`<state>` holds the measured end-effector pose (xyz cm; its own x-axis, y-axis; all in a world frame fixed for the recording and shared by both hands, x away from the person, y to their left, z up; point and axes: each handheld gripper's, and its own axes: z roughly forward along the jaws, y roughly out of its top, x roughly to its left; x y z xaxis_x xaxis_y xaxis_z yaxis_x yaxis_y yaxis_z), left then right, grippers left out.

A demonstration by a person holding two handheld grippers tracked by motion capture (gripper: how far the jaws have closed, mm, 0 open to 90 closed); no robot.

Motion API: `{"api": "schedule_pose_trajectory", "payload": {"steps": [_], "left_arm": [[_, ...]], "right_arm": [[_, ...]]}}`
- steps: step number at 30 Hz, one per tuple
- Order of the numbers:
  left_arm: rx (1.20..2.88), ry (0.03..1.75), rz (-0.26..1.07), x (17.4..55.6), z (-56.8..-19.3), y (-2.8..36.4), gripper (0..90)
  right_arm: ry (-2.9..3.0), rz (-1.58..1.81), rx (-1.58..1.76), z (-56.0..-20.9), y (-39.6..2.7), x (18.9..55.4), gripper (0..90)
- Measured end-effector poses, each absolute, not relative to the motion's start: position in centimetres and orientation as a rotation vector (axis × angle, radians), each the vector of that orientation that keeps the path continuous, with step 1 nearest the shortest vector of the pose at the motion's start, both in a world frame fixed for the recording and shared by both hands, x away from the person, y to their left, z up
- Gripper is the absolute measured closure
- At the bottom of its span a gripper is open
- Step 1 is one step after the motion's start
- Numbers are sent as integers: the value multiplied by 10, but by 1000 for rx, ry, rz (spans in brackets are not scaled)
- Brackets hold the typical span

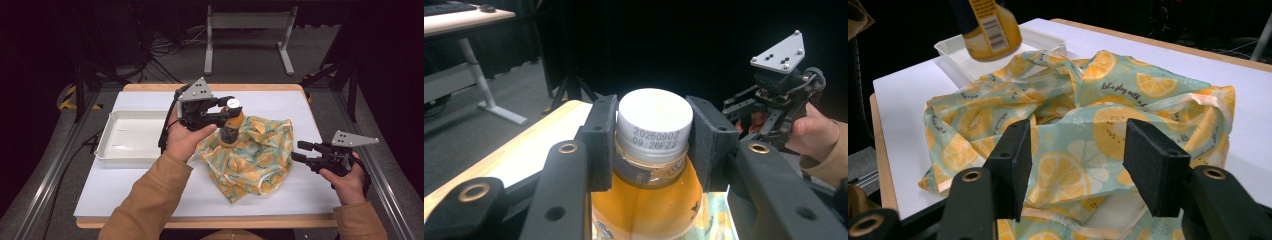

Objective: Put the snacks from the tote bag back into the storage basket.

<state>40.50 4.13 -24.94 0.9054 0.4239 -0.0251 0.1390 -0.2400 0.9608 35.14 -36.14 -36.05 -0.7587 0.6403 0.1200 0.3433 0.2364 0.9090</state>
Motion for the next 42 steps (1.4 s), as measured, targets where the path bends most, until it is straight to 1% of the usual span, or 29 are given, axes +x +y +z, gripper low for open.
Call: {"api": "schedule_pose_trajectory", "payload": {"steps": [9,20,30,42], "left_arm": [[1799,467,302,404,-249,77,586],[1781,490,293,407,-249,107,586],[1766,492,316,406,-248,136,586],[1758,593,374,410,-255,165,586]], "right_arm": [[2240,1525,914,-361,-358,353,458],[2242,1520,925,-363,-360,353,457],[2239,1519,934,-364,-360,353,457],[2240,1514,937,-365,-361,353,457]]}}
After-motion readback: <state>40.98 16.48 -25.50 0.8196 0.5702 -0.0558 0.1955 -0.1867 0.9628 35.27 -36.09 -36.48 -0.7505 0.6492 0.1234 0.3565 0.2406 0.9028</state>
